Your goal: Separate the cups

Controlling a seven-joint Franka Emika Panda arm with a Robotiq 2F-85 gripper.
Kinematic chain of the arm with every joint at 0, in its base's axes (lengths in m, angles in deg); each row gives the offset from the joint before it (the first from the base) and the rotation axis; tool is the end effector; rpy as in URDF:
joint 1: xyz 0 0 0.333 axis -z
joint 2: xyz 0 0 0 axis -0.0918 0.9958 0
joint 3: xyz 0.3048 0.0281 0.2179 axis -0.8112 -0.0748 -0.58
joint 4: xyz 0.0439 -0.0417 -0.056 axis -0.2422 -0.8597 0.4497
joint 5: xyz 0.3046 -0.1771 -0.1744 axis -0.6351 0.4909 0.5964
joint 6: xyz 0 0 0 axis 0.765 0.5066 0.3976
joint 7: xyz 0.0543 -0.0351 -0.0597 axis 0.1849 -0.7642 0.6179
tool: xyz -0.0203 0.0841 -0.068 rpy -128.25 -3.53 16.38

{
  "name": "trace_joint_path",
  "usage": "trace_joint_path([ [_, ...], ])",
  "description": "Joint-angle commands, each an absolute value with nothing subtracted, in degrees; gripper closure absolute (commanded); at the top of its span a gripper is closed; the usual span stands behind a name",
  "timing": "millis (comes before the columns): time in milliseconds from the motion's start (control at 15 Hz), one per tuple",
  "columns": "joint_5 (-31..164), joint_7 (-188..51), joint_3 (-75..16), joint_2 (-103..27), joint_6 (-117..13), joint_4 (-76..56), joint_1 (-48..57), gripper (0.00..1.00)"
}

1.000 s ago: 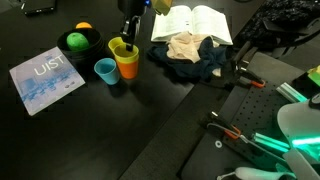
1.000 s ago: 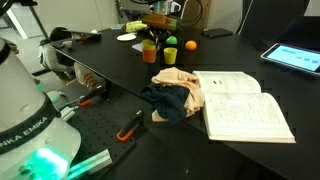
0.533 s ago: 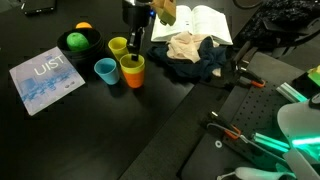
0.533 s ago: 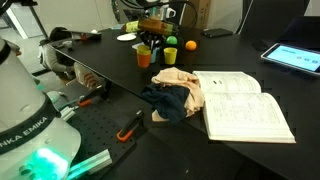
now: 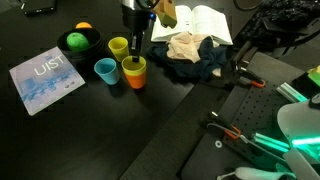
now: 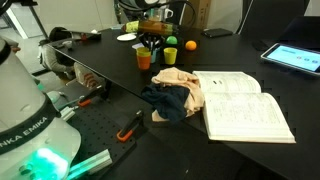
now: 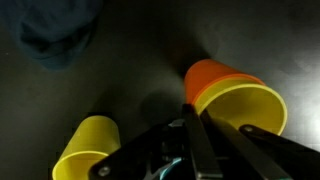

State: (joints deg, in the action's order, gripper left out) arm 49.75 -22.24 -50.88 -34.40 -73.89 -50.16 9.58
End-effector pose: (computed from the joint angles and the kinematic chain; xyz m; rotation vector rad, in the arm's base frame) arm 0.5404 0.1141 0.2572 -2.7668 -1.0342 -0.1854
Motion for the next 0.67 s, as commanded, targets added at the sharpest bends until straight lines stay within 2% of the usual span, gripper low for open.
trace_joint_path([
  [0, 53.48, -22.58, -50.05, -35.2, -77.0, -50.82, 8.33, 0.98],
  [600, 63.36, -24.58, -47.66, -34.68, -78.04, -50.74, 6.79, 0.98],
])
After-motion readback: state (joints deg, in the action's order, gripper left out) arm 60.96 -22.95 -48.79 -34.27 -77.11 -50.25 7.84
